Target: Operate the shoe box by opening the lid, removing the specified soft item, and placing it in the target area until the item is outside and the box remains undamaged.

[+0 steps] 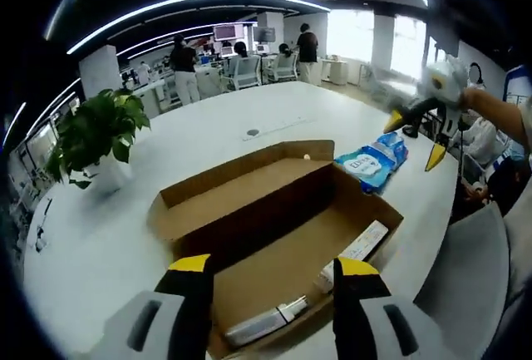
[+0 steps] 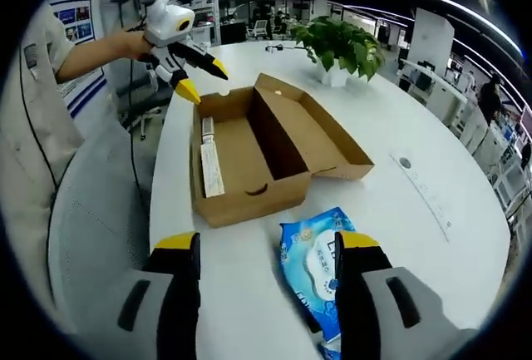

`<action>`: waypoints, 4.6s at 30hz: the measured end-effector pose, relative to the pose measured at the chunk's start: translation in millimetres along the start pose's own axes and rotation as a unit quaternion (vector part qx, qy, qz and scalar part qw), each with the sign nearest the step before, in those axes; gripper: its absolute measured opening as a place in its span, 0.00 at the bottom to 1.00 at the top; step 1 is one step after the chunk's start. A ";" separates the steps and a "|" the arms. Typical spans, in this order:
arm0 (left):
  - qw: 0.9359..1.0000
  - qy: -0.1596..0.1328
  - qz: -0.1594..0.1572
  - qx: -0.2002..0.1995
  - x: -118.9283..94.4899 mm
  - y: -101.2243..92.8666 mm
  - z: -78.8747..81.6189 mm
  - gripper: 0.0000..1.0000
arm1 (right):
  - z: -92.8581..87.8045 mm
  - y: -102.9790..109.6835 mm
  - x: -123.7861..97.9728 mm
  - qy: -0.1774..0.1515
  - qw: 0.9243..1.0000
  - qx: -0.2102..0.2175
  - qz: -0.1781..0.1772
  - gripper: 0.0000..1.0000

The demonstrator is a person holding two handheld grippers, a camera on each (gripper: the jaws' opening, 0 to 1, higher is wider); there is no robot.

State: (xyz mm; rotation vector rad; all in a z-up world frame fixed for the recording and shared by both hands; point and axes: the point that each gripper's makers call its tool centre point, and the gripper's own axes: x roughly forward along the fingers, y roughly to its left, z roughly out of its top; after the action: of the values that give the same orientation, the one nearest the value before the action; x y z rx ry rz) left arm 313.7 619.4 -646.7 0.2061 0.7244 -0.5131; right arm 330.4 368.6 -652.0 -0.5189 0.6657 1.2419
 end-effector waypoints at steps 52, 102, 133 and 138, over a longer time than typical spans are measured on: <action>0.966 0.053 0.085 -0.240 -7.6 63.6 -96.1 0.06 | 24.8 50.4 141.7 0.083 0.980 -0.106 0.146 0.51; 0.964 0.050 0.088 -0.246 -6.2 63.6 -96.7 0.07 | 77.9 53.0 98.8 0.036 0.991 -0.074 0.107 0.15; 0.966 0.054 0.088 -0.237 -7.3 61.7 -96.4 0.07 | 58.6 -7.7 -19.2 0.009 0.997 -0.066 0.036 0.15; 0.966 0.055 0.085 -0.239 -6.6 62.2 -96.5 0.07 | 42.9 -24.2 -40.6 0.022 0.997 -0.066 0.014 0.15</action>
State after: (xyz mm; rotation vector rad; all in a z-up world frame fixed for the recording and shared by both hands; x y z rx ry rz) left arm 285.7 709.2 -712.9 -0.1556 0.9090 -0.1530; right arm 354.0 364.2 -592.9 -0.6497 0.6331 1.3103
